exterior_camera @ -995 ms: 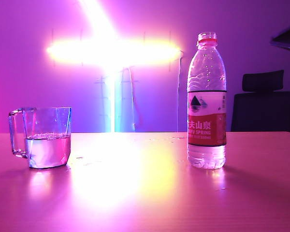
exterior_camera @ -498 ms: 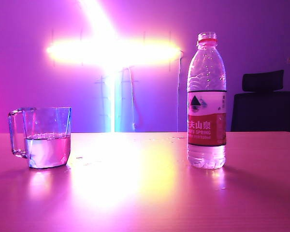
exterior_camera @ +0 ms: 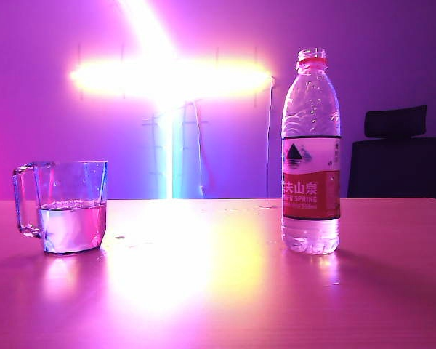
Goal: Pick up the mineral water bottle on the table and pour water into the mug until it's half full.
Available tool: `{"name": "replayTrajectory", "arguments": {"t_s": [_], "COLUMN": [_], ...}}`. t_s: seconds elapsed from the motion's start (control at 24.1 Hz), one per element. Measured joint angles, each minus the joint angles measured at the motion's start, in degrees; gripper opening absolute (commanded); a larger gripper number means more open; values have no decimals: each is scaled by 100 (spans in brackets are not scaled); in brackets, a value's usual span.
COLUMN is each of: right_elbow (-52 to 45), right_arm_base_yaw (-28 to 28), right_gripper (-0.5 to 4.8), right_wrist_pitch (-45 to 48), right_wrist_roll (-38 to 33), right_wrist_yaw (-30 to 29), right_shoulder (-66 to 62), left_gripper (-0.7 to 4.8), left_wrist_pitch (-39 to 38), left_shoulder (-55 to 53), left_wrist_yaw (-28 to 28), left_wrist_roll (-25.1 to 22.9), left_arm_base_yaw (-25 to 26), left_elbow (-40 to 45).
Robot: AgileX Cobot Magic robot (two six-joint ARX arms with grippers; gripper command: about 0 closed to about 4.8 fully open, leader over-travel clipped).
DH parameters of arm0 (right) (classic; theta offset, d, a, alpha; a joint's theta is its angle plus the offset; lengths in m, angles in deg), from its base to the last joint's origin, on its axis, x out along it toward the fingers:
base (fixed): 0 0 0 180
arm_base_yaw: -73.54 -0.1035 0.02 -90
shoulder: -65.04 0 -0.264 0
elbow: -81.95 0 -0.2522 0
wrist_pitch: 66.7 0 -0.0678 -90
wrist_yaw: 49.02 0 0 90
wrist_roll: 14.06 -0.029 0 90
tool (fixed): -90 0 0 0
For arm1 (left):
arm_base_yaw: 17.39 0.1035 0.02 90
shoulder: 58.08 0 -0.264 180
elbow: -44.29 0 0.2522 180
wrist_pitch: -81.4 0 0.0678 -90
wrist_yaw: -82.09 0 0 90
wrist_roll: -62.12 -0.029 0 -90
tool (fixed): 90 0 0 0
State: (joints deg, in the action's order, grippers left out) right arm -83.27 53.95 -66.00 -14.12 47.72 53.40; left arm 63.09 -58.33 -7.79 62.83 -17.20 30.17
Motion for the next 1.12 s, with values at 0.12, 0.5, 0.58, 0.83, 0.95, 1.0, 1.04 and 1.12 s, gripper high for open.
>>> {"name": "replayTrajectory", "arguments": {"t_s": [0.12, 0.5, 0.58, 0.83, 0.95, 1.0, 1.04, 1.12], "right_elbow": [-72, -72, -72, -72, -72, -72, -72, -72], "right_arm_base_yaw": [715, 2260, 2339, 2328, 2282, 2247, 2190, 2127], "right_gripper": [-6, -6, -6, -6, -6, -6, -6, -6], "right_wrist_pitch": [-393, -1233, -1307, -1307, -1287, -1268, -1248, -1241], "right_wrist_roll": [114, -116, -142, -151, -168, -170, -175, -181], "right_wrist_yaw": [13, -1123, -1126, -966, -839, -780, -702, -610], "right_shoulder": [1099, 1158, 1158, 1158, 1158, 1158, 1158, 1158], "left_gripper": [-2, -2, -2, -2, -2, -2, -2, -2], "left_wrist_pitch": [0, -2, 0, -2, 0, -2, -2, 0], "left_shoulder": [0, 0, 0, 0, 0, 0, 0, 0], "left_wrist_yaw": [2, -9, -9, -13, -13, -11, -11, -13], "left_wrist_roll": [0, 0, 0, 0, 0, 0, 0, 0], "left_arm_base_yaw": [0, -2, -2, -2, -2, -2, -2, -2], "left_elbow": [-2, 0, 0, 0, 0, 0, 0, 0]}}
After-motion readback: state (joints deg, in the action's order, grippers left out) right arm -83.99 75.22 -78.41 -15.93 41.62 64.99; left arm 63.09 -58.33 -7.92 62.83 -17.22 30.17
